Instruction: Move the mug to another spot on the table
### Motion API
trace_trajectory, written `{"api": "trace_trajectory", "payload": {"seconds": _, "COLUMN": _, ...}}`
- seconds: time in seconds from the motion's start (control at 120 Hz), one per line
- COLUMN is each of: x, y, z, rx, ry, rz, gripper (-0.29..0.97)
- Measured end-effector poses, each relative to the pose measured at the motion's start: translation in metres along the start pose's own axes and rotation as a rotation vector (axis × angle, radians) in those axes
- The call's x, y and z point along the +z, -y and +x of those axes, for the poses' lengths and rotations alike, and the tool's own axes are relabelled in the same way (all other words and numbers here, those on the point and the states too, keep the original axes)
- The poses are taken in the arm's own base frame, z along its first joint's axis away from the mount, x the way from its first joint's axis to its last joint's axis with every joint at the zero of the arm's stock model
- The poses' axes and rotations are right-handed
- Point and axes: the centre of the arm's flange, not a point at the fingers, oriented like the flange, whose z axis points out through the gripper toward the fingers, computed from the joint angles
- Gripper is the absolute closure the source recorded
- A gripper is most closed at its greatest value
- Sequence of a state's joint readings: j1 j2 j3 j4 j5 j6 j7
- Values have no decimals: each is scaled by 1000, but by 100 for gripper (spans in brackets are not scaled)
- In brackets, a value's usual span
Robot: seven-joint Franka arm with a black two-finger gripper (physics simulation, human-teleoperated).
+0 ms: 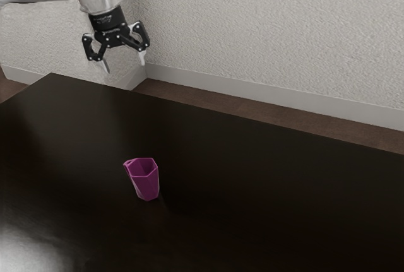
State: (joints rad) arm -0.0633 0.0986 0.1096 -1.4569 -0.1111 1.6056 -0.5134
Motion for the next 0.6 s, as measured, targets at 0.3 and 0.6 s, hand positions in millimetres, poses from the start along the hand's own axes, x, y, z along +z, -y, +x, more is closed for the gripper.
{"api": "trace_trajectory", "payload": {"seconds": 0.3, "x": -29, "y": -28, "z": -29, "rx": 287, "ry": 5, "rz": 77, "gripper": 0}}
{"api": "trace_trajectory", "payload": {"seconds": 0.6, "x": -17, "y": -22, "z": -23, "rx": 395, "ry": 56, "rz": 78, "gripper": 0}}
